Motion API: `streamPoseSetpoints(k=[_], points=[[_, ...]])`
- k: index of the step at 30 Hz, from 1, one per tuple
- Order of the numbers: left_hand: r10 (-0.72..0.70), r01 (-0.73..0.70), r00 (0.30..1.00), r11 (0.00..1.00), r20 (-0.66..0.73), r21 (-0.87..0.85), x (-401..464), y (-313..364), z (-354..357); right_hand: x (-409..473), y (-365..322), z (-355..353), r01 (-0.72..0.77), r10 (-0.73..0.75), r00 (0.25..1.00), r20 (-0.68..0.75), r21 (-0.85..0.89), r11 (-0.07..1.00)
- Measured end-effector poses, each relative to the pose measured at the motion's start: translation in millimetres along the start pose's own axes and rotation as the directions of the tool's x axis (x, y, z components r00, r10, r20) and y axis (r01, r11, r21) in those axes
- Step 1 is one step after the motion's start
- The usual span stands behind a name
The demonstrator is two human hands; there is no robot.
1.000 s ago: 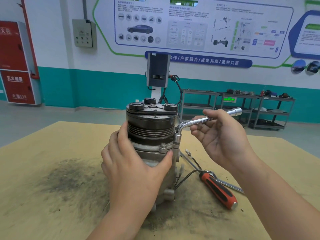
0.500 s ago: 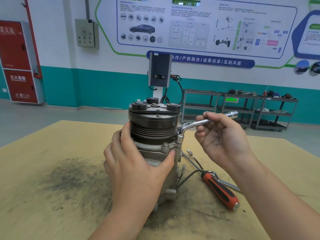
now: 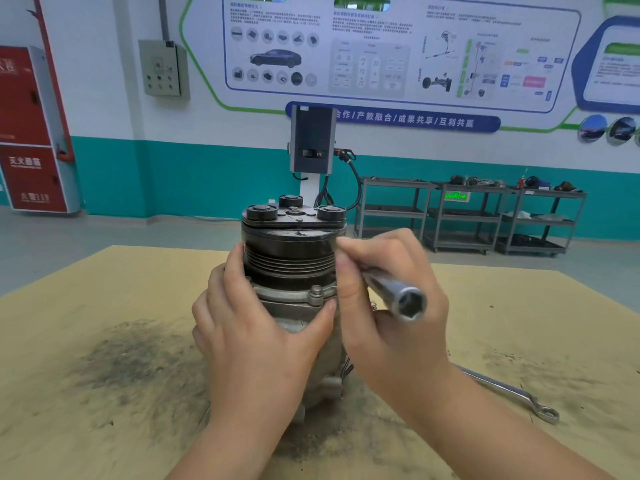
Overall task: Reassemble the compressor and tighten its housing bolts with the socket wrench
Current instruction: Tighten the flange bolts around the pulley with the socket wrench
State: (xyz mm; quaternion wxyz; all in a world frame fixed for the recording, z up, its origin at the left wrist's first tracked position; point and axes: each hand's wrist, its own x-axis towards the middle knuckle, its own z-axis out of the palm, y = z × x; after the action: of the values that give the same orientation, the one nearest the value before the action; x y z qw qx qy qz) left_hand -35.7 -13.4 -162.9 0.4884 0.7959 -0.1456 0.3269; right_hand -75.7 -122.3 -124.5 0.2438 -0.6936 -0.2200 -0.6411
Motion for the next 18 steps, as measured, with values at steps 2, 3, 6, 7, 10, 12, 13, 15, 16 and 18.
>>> streamPoseSetpoints(k=[2, 3, 6, 7, 10, 12, 13, 15, 16, 18], points=[[0.001, -0.001, 1.000, 1.000, -0.007, 0.000, 0.4, -0.3, 0.6, 5.9, 0.8, -3.9, 0.003, -0.003, 1.000, 0.028, -0.004, 1.000], [0.006, -0.006, 1.000, 1.000, -0.017, 0.000, 0.4, 0.0, 0.8, 10.3, 0.9, -5.9, -0.050, 0.050, 0.999, 0.005, 0.042, 0.998], [0.019, -0.019, 0.999, 1.000, -0.032, -0.001, 0.0, 0.4, 1.1, 22.8, 1.9, -11.2, -0.344, 0.379, 0.923, -0.070, 0.291, 0.893], [0.022, -0.022, 0.999, 1.000, -0.029, -0.001, -0.2, 0.0, 1.0, 25.4, 3.5, -12.7, -0.435, 0.495, 0.867, -0.059, 0.394, 0.810], [0.019, -0.019, 1.000, 1.000, -0.023, 0.001, -0.3, -0.5, 0.5, 28.9, 11.7, -15.9, -0.579, 0.737, 0.676, -0.004, 0.616, 0.534], [0.015, -0.015, 1.000, 1.000, -0.015, 0.001, -0.3, 0.3, -0.5, 29.2, 16.6, -16.2, -0.615, 0.827, 0.562, 0.018, 0.678, 0.402], [0.016, -0.016, 1.000, 1.000, -0.010, -0.002, -0.3, 0.6, -0.9, 28.8, 18.5, -15.7, -0.625, 0.855, 0.518, 0.032, 0.697, 0.353], [0.021, -0.021, 1.000, 1.000, 0.000, -0.005, -0.4, 0.4, -1.6, 28.3, 22.1, -15.5, -0.638, 0.890, 0.451, 0.064, 0.721, 0.271], [0.023, -0.023, 1.000, 1.000, 0.005, -0.004, -0.5, 0.3, -1.9, 28.3, 24.0, -15.5, -0.641, 0.903, 0.422, 0.084, 0.732, 0.232], [0.026, -0.026, 1.000, 1.000, 0.011, 0.000, -0.5, 0.6, -2.4, 28.9, 27.6, -16.2, -0.643, 0.920, 0.365, 0.141, 0.753, 0.140]])
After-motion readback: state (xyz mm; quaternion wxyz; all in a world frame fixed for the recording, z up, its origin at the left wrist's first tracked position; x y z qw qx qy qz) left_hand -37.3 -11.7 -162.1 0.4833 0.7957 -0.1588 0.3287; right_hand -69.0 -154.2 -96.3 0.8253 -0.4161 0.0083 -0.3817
